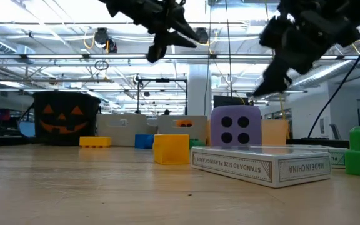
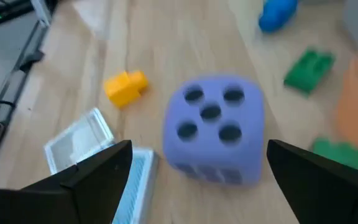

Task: Pick & Place Toys
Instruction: Put the purple dice into the right gray bin

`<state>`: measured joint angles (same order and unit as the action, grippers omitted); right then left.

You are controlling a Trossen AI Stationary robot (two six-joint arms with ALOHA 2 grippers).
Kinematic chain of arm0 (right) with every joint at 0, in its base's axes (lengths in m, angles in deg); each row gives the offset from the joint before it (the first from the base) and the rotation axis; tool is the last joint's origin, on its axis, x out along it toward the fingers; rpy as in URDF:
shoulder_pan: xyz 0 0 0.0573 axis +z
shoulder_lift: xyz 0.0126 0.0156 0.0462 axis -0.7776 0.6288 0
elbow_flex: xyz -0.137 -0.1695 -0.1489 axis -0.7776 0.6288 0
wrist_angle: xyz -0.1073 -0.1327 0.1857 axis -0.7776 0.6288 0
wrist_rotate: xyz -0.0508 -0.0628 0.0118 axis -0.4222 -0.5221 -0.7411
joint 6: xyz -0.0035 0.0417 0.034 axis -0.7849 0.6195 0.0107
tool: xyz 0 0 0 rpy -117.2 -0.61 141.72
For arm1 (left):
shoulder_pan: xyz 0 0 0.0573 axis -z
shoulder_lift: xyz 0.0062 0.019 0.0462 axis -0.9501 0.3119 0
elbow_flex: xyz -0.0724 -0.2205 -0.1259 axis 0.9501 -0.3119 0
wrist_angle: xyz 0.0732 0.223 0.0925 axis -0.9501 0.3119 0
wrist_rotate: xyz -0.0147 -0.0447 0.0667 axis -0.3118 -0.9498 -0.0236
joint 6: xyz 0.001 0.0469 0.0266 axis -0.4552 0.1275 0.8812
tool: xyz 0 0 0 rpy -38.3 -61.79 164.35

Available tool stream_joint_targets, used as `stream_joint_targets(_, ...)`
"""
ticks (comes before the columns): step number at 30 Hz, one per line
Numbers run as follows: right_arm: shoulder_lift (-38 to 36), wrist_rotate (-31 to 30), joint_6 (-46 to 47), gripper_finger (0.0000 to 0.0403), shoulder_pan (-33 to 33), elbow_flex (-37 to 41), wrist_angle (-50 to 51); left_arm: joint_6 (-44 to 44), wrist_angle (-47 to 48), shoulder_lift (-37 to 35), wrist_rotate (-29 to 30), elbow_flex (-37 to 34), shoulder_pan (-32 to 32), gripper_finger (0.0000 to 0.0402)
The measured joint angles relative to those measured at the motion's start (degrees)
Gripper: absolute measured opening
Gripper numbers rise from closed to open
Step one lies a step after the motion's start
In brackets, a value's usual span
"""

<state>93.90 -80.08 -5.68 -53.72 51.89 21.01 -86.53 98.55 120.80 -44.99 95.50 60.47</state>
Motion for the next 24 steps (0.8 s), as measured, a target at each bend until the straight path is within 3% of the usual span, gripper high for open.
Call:
stream_joint_targets(6,-0.2,-3.5,-5.2,0.0368,0.0,-6.3,-1.4,0.0,4.6,0.0,2.1,0.0,0.1,0.0074)
stream_joint_targets(12,-1.5,-10.7,-2.8,0.0368,0.0,-7.2,-8.7,0.0,7.0,0.1,2.3,0.0,0.1,0.0074)
stream_joint_targets(17,-2.3,-10.5,-9.0,0.0368,-0.9,-7.2,-11.6,-0.3,7.6,0.1,1.3,0.0,0.2,0.0074)
stream_joint_targets(24,-2.3,-12.1,-6.5,0.0388,-2.3,-7.2,-9.5,-1.1,9.0,0.1,0.3,0.0,1.1,0.0074)
